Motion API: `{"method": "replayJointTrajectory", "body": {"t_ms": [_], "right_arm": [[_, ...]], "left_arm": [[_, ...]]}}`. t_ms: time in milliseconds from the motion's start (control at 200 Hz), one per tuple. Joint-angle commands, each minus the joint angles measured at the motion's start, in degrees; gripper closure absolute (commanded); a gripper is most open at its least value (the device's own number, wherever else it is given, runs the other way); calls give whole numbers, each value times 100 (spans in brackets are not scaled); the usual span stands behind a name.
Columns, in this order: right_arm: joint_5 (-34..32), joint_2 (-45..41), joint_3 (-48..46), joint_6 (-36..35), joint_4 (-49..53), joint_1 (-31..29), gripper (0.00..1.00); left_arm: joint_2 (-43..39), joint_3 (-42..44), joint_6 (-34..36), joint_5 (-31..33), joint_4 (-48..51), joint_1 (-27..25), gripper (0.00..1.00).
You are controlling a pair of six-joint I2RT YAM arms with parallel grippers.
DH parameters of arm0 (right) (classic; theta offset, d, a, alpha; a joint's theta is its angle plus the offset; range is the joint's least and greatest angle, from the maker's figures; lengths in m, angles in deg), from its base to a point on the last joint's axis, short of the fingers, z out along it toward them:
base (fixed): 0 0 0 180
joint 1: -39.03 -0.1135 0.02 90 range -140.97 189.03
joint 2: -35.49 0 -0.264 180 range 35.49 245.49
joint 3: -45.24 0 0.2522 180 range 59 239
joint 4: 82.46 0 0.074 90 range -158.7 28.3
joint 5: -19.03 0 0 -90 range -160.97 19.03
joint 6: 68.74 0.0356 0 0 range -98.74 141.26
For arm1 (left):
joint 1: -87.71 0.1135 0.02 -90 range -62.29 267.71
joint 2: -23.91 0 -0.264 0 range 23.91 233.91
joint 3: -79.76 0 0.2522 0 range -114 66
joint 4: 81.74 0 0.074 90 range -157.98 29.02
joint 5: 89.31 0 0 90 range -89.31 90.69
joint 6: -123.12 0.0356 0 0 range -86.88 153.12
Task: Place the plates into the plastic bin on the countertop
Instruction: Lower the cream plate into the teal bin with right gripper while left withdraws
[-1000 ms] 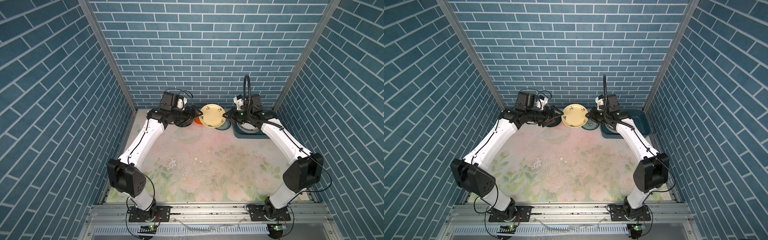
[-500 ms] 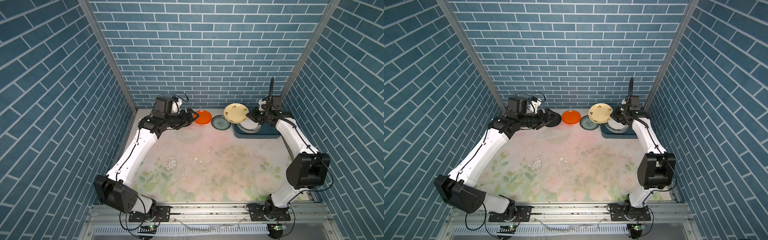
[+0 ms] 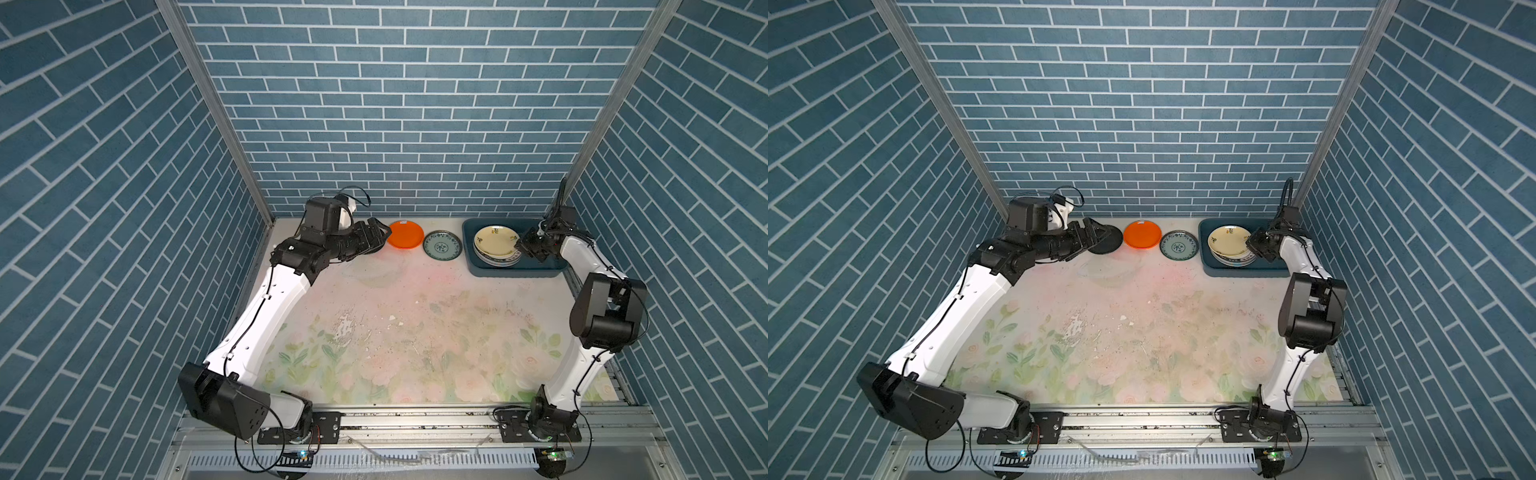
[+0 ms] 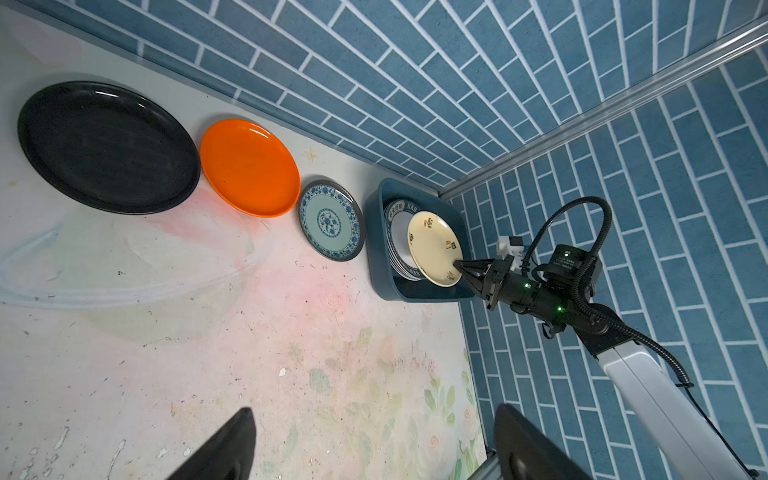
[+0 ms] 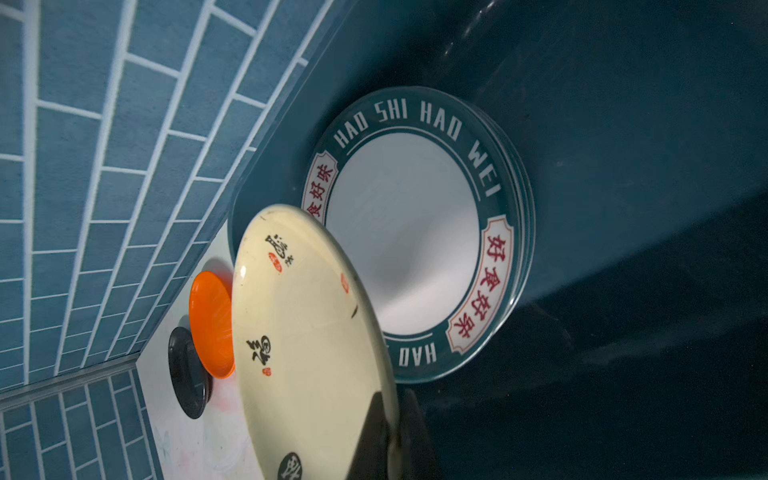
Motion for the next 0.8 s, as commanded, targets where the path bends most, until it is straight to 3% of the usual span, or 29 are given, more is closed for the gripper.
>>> {"method": "replayJointTrajectory", "body": {"t_ms": [0,385,795], "right_arm": [[47,315,208,-115,-319,34,100],[-191,1065,849,-234,-512,71,100],[-196,1309,979,-383,-415,71,100]], "left_arm": [[-154,151,-115,220,-135,8,9],[-454,565,-369,643,-231,8,9],[-192,326,-307,651,-197,8,9]]}}
